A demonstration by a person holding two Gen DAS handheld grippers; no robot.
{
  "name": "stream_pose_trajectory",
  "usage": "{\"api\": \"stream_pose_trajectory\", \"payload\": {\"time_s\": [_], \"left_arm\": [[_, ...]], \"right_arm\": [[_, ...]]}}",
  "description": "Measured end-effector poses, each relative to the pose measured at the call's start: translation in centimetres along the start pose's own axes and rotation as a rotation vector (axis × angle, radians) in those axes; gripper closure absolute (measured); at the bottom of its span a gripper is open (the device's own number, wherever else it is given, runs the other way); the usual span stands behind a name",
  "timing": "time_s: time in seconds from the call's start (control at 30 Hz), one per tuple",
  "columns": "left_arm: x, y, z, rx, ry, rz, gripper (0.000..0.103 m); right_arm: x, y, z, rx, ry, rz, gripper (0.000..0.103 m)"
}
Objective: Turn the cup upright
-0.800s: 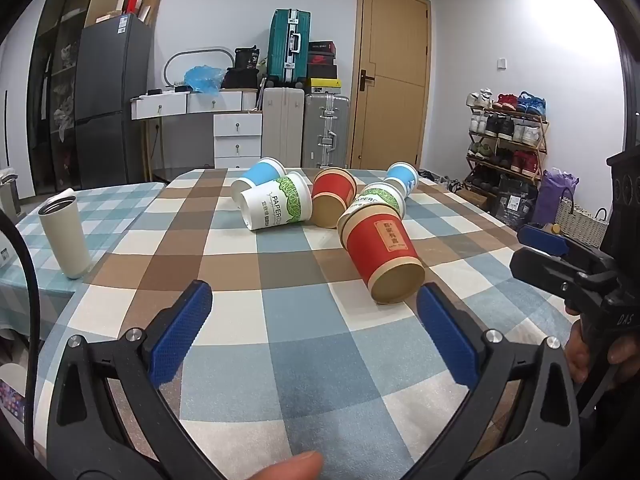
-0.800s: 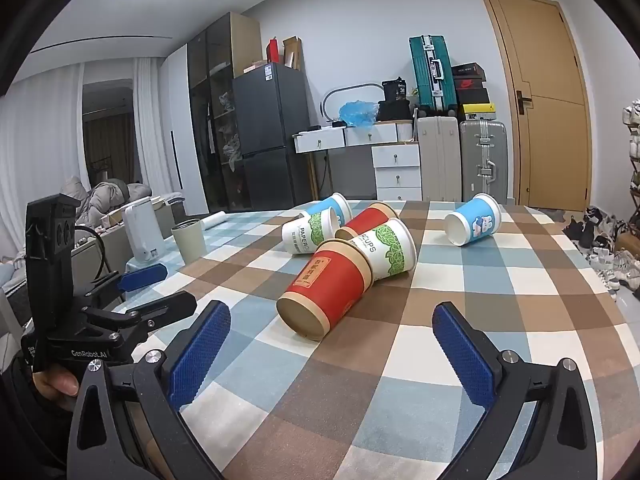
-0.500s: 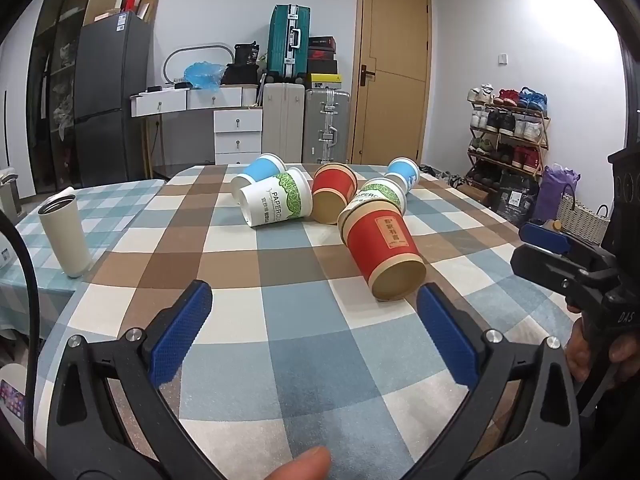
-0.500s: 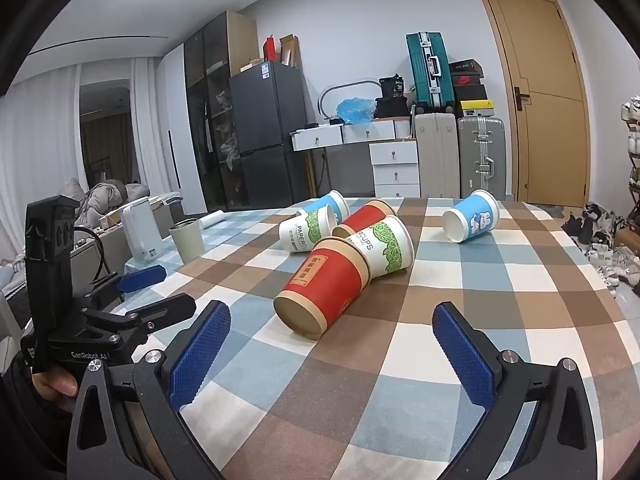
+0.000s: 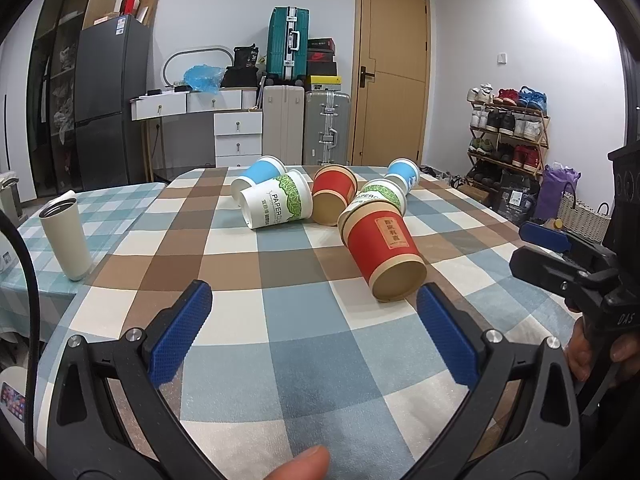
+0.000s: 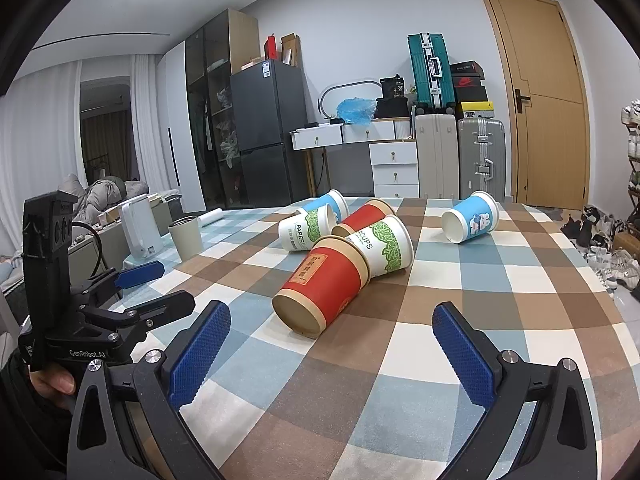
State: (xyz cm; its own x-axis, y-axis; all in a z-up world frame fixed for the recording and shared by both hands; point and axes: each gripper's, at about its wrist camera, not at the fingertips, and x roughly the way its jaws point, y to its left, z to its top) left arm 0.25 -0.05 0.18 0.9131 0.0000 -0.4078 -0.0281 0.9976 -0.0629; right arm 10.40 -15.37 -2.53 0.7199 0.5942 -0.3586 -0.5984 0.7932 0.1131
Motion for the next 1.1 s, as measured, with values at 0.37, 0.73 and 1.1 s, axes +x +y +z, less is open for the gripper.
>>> {"api": "stream_pose_trajectory", "payload": {"time_s": [0.37,0.73,1.1], "left_arm": [[-0.07,-0.13,-0.05,0.003,0.000,0.003,0.001],[0.04,0.17,-0.02,0.000,-0.002,0.003,0.001],[0.00,0.20,-0.03,-0.002,-0.003,0.003,0.001]], "right_arm": [[-0.06,0.11,0.01,-0.002,-0.004,0.001,0.000],[-0.05,0.15,-0.02,-0.001,-0.005,0.000,0.000],[-0.12,0.27,0.02,0.001,-0.008,0.003,0.000]]}}
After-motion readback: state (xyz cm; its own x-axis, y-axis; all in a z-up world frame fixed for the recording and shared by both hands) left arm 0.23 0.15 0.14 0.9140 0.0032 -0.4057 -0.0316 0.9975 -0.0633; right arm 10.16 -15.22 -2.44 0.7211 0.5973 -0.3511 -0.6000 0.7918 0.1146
